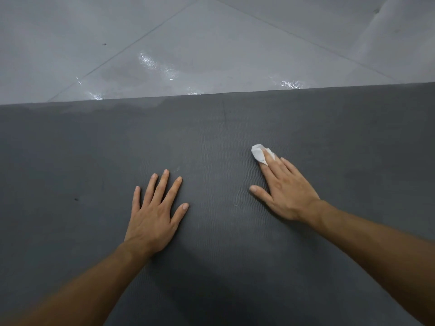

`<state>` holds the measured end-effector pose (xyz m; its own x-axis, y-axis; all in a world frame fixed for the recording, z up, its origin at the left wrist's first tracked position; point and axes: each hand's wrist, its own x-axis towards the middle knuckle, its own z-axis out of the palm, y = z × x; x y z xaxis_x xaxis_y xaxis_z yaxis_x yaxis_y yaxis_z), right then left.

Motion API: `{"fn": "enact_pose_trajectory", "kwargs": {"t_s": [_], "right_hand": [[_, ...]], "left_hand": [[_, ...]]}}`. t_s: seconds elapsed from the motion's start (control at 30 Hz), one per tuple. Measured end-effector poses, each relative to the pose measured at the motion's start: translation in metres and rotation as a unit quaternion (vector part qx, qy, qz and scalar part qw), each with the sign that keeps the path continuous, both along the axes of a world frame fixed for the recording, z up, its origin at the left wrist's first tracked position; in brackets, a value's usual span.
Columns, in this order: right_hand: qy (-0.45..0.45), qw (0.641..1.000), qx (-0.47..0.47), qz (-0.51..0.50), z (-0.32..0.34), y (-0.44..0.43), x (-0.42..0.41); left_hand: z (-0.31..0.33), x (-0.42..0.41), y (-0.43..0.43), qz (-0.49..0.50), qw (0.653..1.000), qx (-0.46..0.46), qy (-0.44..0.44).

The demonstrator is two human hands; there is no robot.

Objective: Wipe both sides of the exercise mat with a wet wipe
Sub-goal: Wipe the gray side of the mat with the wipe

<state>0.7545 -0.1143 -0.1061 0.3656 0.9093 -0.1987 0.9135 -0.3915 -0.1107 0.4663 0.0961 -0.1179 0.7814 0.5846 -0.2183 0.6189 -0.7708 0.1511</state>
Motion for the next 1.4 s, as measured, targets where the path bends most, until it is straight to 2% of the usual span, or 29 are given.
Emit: {"fn": "enact_pose_trajectory", "kwargs": {"t_s": [0.17, 0.4, 0.5, 0.63, 0.83, 0.97, 1.17, 1.4], "right_hand": [[0.031, 1.000, 0.002, 0.000, 0.002, 0.007, -0.017], [0.102, 0.974, 0.000, 0.203, 0.010, -0.018, -0.109], [0.083, 0.967, -0.003, 0.243, 0.008, -0.030, -0.128], [0.074, 0.977, 0.010, 0.201, 0.006, -0.033, -0.096], [0.001, 0.999, 0.002, 0.038, 0.007, -0.043, -0.012], [0.007, 1.000, 0.003, -0.028, 0.007, -0.051, 0.008], [0.084, 0.995, 0.003, 0.050, 0.016, -0.062, -0.046], [0.119, 0.976, -0.019, 0.183, 0.020, -0.088, -0.095]], "left_hand": [[-0.001, -0.011, 0.004, 0.024, 1.000, 0.005, -0.002], [-0.003, -0.016, 0.008, 0.035, 0.999, 0.014, -0.003], [-0.003, -0.016, 0.009, 0.033, 0.999, 0.011, 0.001], [-0.003, -0.016, 0.008, 0.035, 0.999, 0.014, -0.002], [-0.003, -0.017, 0.008, 0.031, 0.999, 0.014, 0.001], [-0.003, -0.016, 0.006, 0.035, 0.999, 0.015, 0.002], [-0.003, -0.016, 0.006, 0.019, 1.000, 0.007, -0.002], [0.000, -0.015, 0.005, 0.022, 1.000, 0.010, 0.007]]}}
